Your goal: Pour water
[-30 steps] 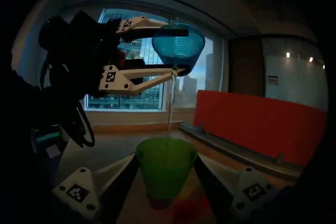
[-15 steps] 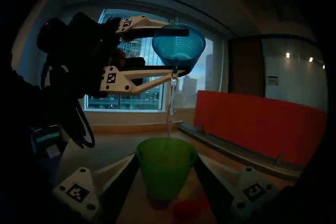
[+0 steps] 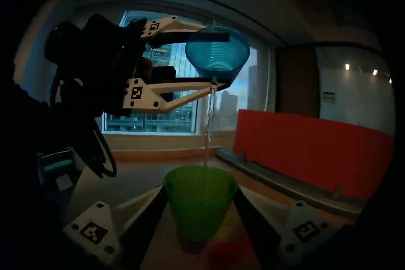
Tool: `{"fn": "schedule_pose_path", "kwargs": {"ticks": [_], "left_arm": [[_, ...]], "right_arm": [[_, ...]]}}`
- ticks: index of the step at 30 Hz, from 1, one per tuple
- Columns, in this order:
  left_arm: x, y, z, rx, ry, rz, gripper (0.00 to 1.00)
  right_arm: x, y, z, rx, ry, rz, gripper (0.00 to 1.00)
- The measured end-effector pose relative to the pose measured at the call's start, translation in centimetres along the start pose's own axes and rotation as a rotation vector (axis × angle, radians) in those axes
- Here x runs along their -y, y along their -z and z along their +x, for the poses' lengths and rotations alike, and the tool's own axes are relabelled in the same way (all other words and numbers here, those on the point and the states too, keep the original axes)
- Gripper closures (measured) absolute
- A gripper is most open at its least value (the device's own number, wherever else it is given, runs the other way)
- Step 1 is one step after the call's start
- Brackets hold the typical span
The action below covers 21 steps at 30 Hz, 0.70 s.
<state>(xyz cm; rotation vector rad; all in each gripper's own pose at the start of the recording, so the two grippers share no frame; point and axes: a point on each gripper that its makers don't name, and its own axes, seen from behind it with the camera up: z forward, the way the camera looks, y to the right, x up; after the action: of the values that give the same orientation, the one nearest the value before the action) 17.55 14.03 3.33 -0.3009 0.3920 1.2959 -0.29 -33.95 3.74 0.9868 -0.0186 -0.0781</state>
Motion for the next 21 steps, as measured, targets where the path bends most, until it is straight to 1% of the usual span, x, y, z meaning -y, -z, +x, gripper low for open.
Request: {"fn": "schedule_pose_path", "kwargs": {"ticks": [15, 21], "left_arm": [[-0.32, -0.01, 0.27, -0.005, -0.038, 0.0, 0.16], [-0.28, 0.08, 0.47, -0.006, -0.067, -0.001, 0.16]], "right_arm": [[0.02, 0.03, 0.11, -0.003, 0.004, -0.002, 0.1], [0.0, 0.11, 0.2, -0.006, 0.004, -0.004, 0.1]]}}
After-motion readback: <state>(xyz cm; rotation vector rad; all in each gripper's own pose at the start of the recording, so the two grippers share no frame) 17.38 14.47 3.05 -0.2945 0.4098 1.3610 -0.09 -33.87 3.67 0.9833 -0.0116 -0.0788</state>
